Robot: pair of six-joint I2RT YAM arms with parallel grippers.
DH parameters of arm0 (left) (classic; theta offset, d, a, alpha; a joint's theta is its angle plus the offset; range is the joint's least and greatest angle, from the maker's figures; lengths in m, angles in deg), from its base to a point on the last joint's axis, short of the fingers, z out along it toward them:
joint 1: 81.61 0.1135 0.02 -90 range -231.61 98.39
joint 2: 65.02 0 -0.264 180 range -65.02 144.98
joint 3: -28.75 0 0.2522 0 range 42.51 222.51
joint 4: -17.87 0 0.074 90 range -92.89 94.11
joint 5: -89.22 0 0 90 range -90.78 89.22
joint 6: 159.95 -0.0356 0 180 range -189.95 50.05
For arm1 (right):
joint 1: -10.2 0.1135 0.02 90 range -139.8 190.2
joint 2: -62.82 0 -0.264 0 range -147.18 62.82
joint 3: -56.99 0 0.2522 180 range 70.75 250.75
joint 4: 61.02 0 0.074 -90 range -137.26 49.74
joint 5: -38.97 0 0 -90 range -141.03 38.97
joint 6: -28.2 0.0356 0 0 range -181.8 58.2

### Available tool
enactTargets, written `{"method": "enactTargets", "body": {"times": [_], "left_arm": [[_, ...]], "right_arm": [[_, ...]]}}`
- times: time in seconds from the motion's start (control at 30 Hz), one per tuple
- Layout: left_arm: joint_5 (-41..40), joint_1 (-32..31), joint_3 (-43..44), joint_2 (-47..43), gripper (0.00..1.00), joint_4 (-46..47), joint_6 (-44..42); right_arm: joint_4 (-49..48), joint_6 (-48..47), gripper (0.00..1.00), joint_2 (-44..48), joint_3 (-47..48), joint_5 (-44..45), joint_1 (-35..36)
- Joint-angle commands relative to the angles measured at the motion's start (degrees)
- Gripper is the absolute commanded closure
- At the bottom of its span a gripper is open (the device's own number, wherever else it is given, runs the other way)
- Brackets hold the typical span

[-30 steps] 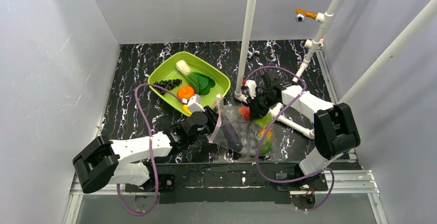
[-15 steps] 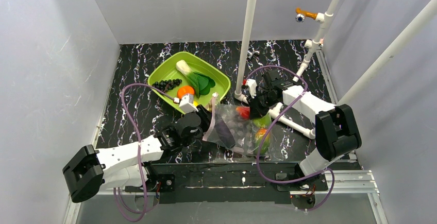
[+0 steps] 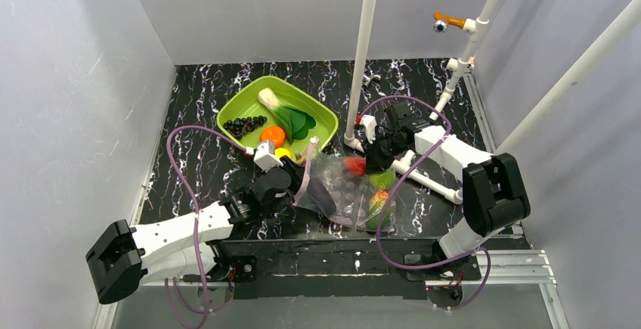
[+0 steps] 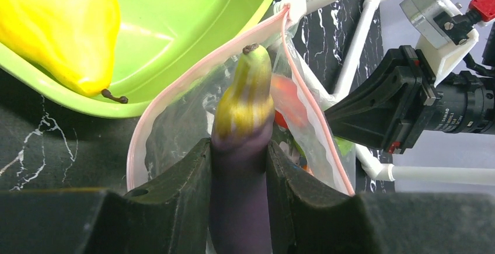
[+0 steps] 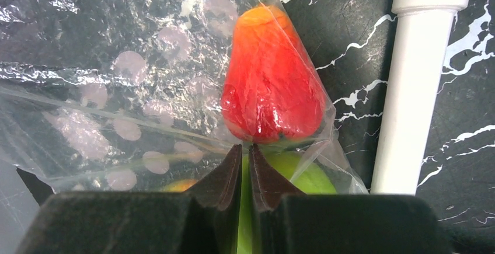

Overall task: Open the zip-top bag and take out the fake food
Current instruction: Pick up the fake vegetable from the zipper food storage bag.

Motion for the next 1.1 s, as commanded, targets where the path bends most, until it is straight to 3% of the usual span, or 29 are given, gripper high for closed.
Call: {"method": "enactTargets", "body": {"times": [0.0,0.13,0.47,1.07], "left_arm": [[-4.55,-0.27,0.64,-1.25,1.0,-0.01,-6.03],[-5.71,-0.3,0.67,0.93,1.0,0.66,-7.69],[-5.35,-0.62,-0.92,2.56,1.0,15.43,-20.35],[-8.52,2.0,0.24,-7.85,1.0,8.82,-23.94]], "right_arm": [[-0.28,-0.42,0.85,0.79,0.29,0.77,-0.31],[1.03,-1.93,0.85,1.09,0.34,-2.41,-0.24],[2.95,-6.22,0.85,3.67,-0.77,-9.81,0.13],[2.29,-6.92,0.84,5.24,-1.6,-10.29,0.13]]}}
